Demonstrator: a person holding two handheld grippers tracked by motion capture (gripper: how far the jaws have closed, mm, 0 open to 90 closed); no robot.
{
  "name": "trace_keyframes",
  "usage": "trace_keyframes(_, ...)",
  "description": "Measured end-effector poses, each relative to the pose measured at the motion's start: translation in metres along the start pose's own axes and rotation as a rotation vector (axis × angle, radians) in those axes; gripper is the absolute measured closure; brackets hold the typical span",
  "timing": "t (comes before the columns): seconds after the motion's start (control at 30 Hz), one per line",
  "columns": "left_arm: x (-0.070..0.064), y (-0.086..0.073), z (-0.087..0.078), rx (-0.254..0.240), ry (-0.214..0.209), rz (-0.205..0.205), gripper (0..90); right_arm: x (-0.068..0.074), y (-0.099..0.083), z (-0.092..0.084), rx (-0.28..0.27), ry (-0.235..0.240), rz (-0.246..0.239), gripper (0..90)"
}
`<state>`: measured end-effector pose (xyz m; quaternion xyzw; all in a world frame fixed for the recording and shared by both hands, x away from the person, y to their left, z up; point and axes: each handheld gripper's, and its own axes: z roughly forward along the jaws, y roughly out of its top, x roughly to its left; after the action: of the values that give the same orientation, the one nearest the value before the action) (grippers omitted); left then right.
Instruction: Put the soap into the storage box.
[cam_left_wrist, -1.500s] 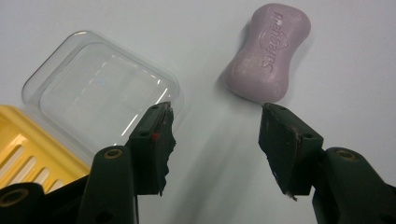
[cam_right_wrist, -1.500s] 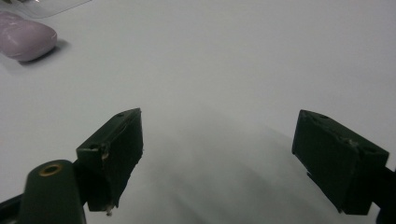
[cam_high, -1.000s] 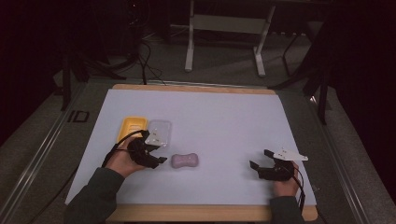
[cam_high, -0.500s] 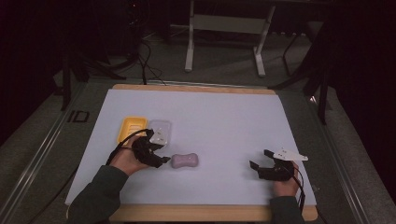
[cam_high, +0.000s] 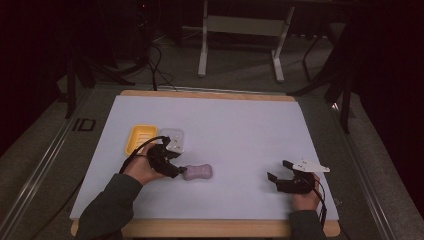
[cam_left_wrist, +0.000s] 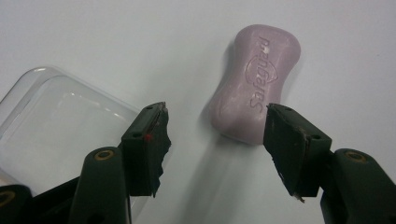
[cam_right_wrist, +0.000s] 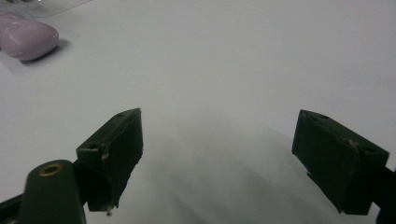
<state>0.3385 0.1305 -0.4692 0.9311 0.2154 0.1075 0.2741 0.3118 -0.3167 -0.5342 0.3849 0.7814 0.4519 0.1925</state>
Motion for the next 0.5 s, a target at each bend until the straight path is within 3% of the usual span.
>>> trace_keyframes(0.33, 0.004, 0.006, 0.007, 0.01, -0.021, 0.0, 39.9, 0.0, 0.0, 0.0, -0.001, -0.001, -0.001, 16.1)
trace_keyframes(0.5, 0.004, 0.013, 0.013, 0.02, -0.045, 0.021, 39.4, 0.0, 0.0, 0.0, -0.001, 0.0, -0.001, 16.1)
